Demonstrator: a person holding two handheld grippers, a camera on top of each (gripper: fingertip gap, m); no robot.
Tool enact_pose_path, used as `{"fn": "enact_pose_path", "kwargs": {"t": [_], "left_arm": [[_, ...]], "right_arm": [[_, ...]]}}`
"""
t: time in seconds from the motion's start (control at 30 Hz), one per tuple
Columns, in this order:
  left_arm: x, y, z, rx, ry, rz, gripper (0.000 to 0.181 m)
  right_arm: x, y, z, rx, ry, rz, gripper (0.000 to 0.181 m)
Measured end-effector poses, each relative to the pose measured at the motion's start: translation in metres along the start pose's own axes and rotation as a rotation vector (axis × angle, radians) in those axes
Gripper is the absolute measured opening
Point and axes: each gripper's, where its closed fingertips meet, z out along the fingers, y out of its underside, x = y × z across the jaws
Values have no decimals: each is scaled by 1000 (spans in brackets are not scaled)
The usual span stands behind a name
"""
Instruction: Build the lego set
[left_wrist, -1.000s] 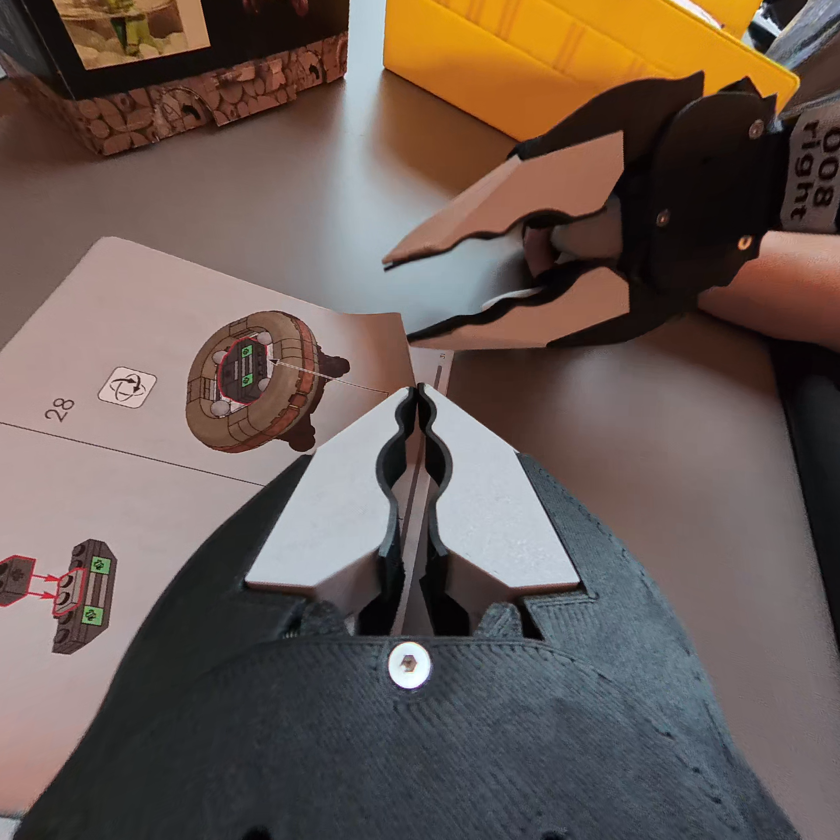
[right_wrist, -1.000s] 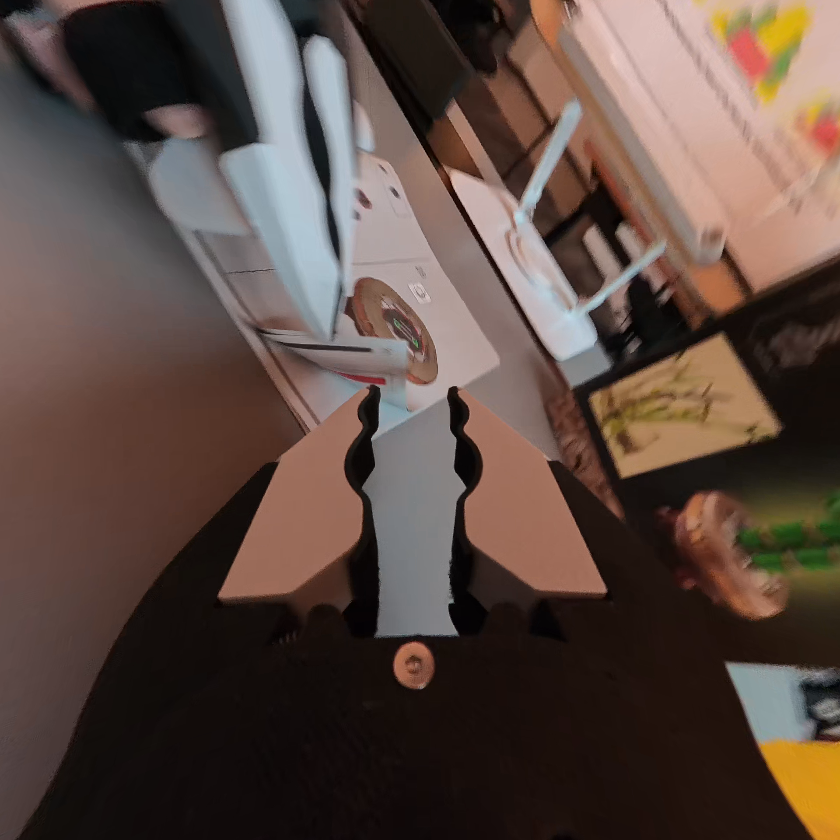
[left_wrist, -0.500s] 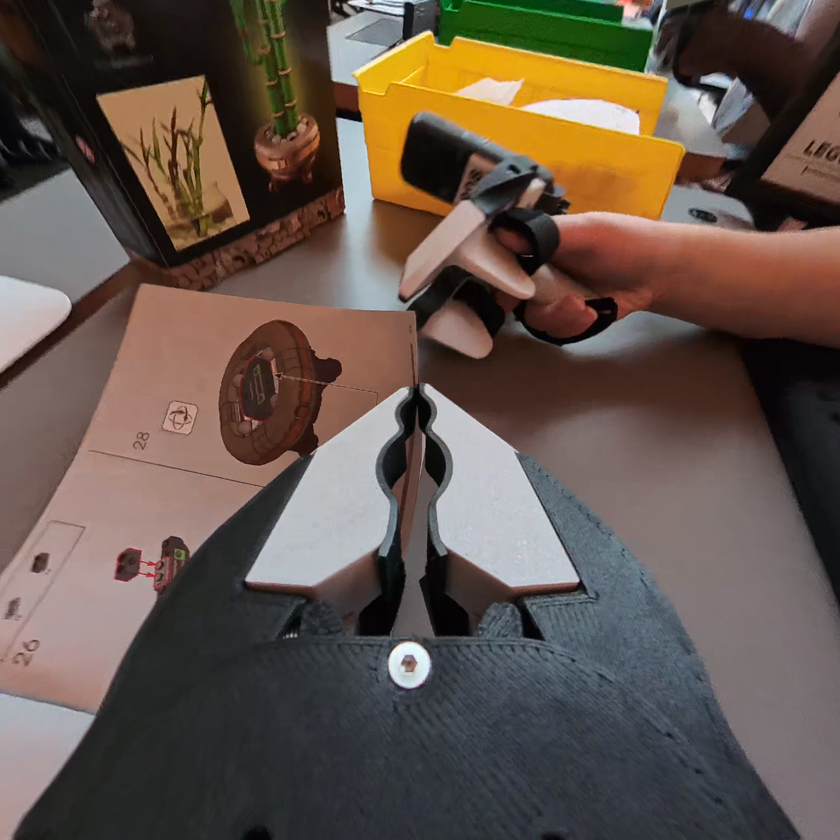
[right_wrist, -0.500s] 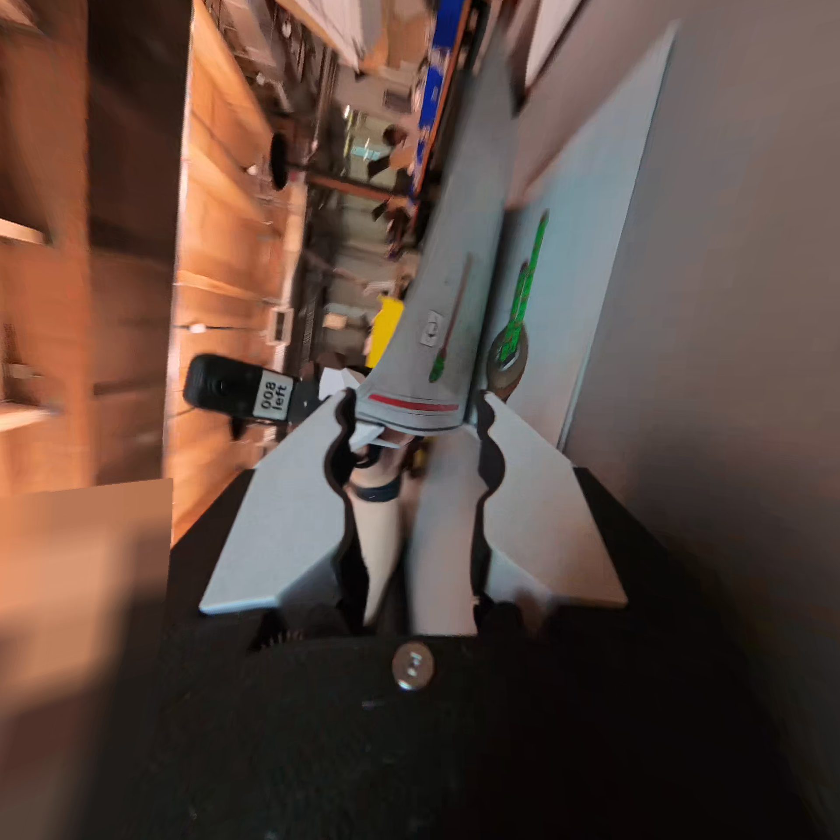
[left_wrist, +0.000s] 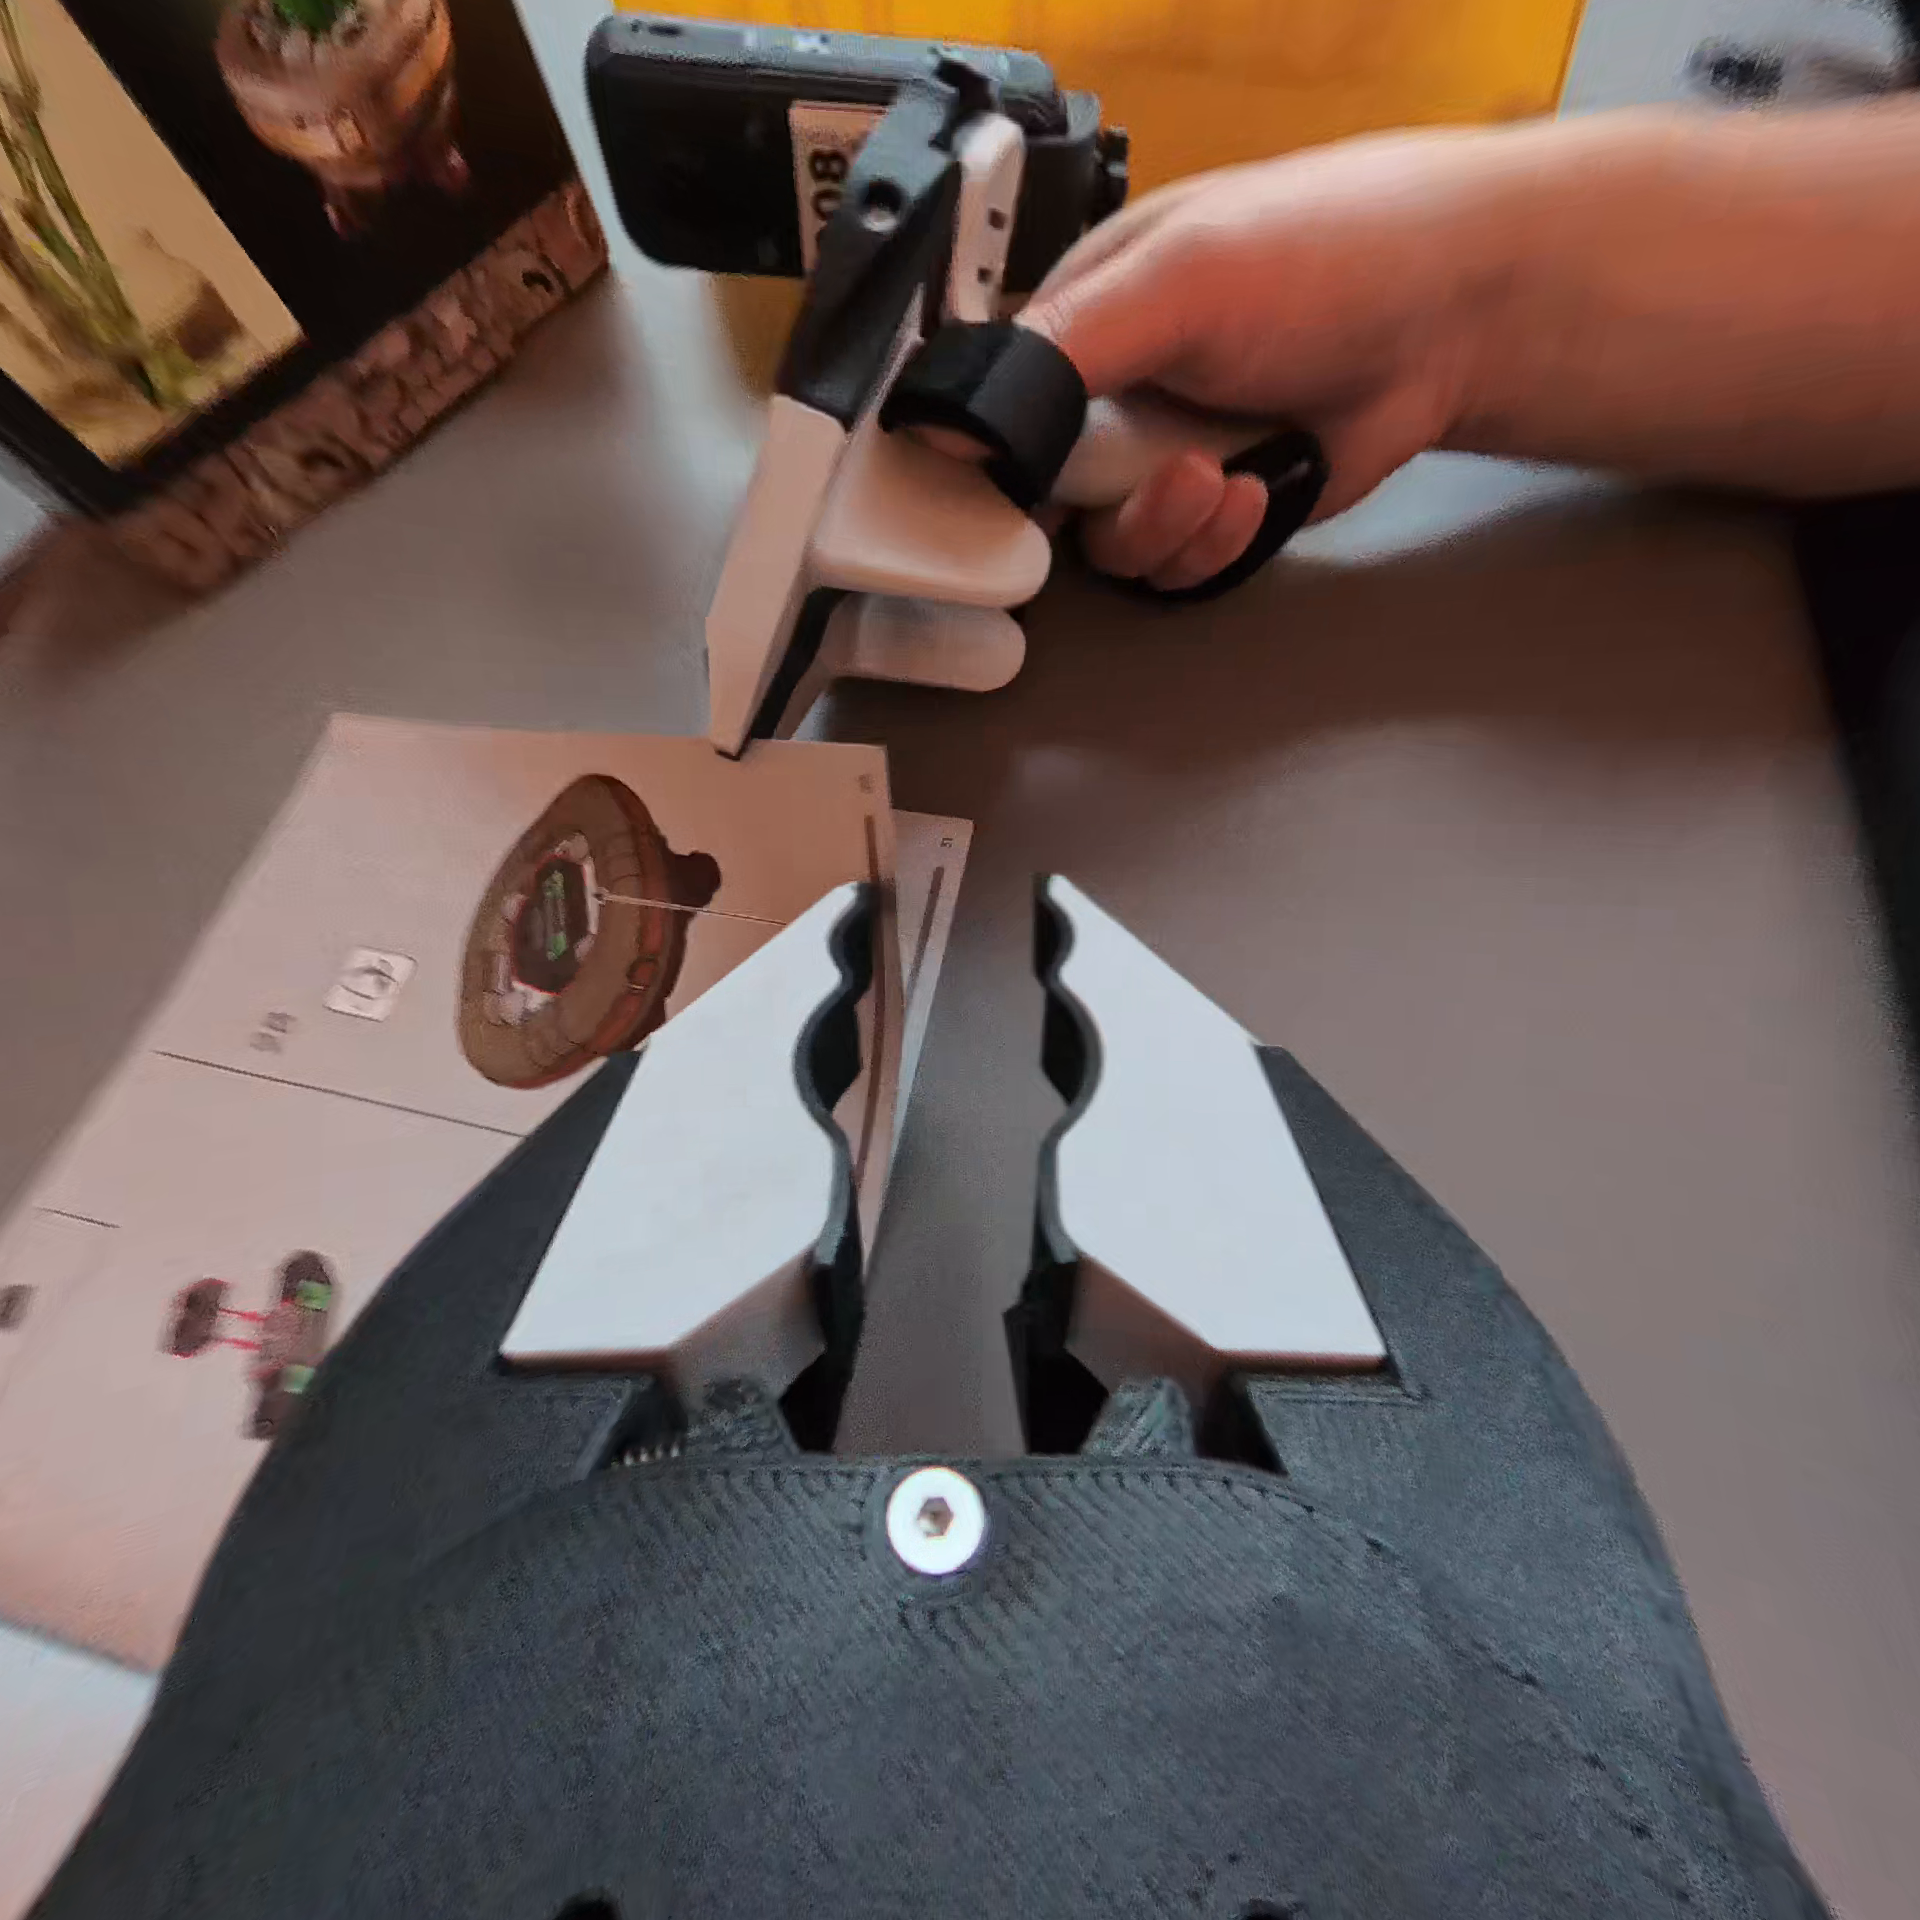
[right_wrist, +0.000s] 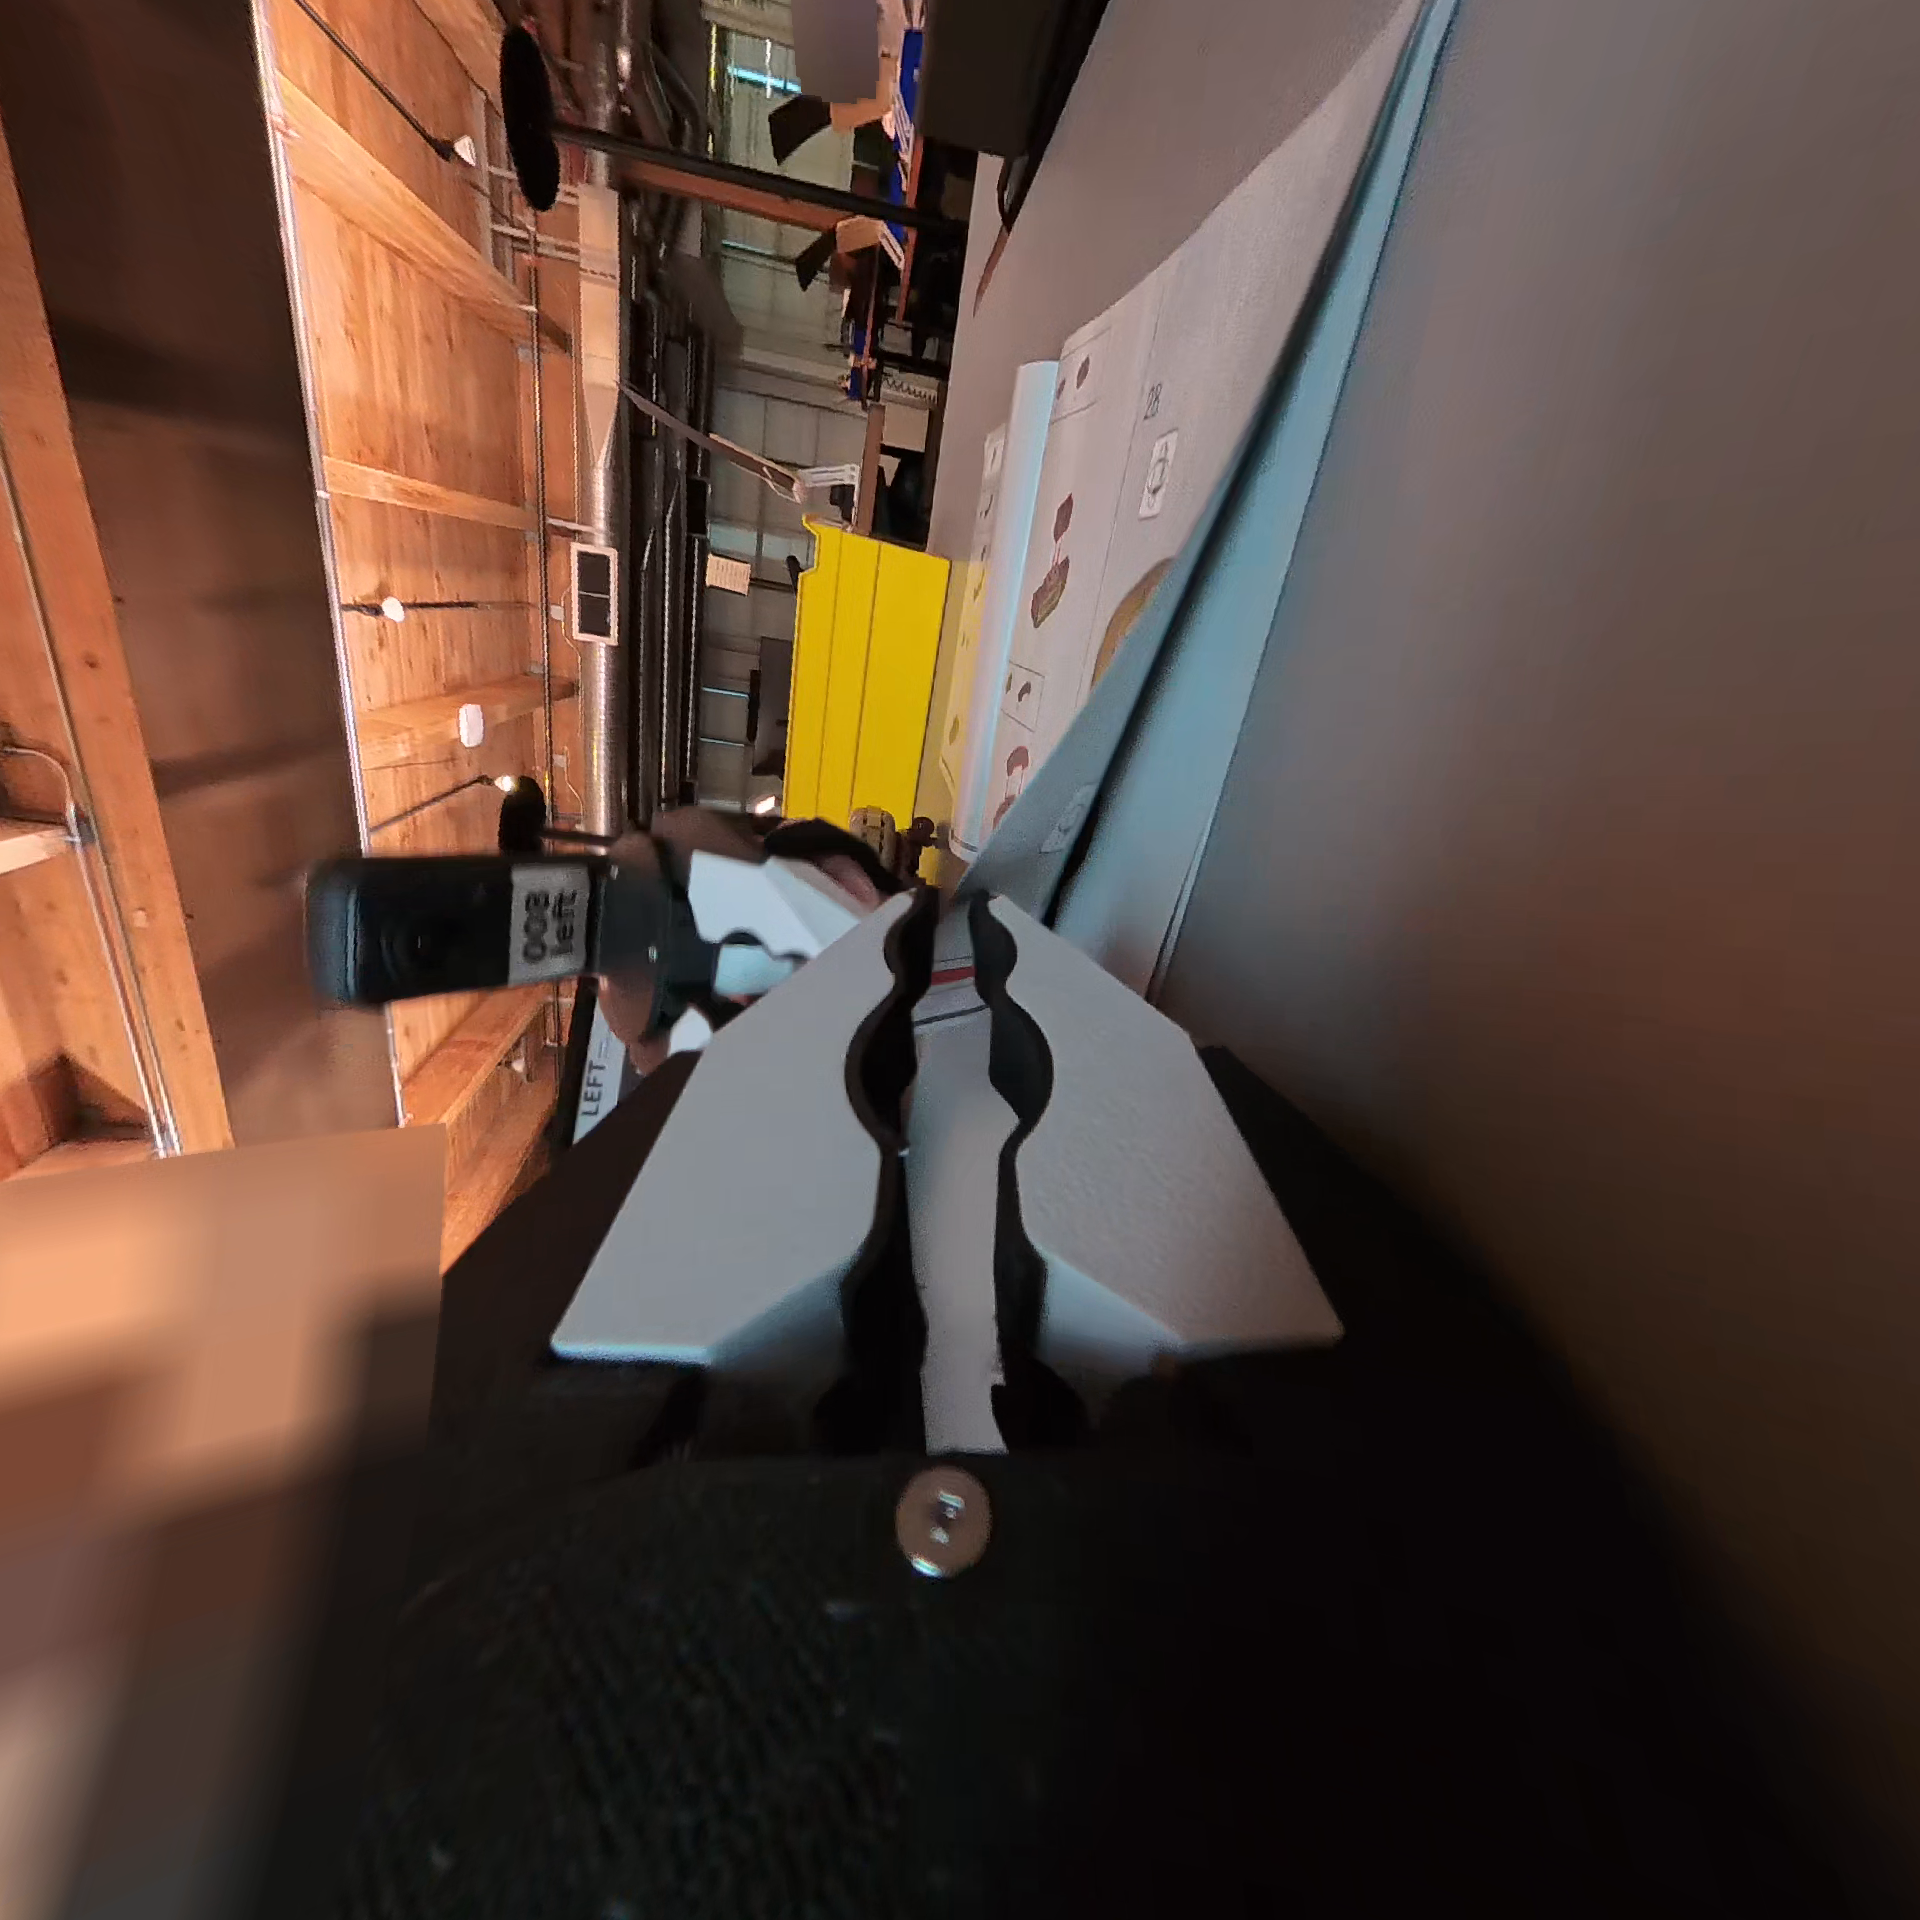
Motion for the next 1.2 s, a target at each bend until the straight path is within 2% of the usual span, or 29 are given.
{"fn": "enact_pose_path", "kwargs": {"t": [0.03,0.13,0.23,0.37,0.6,0.8,1.07,1.13,1.2], "left_arm": [[-1,-1,0,6,33,-82,37],[-13,-9,-10,62,71,-235,46],[-27,-15,-20,130,63,-339,45],[-30,-9,-5,104,103,-449,55],[-31,9,25,-45,49,-364,48],[-33,8,29,-27,38,-363,43],[-33,10,30,-25,68,-393,17],[-33,8,30,-13,66,-383,21],[-28,4,30,-3,88,-372,42]], "right_arm": [[0,1,0,-13,-1,-7,4],[5,4,1,-45,42,-32,2],[10,9,3,-82,98,-75,2],[12,11,3,-109,122,-97,2],[10,10,1,-108,96,-104,2],[6,11,0,-115,57,-77,5],[8,13,-3,-134,85,-92,10],[8,14,-2,-141,91,-95,10],[9,17,-2,-157,104,-101,11]]}}
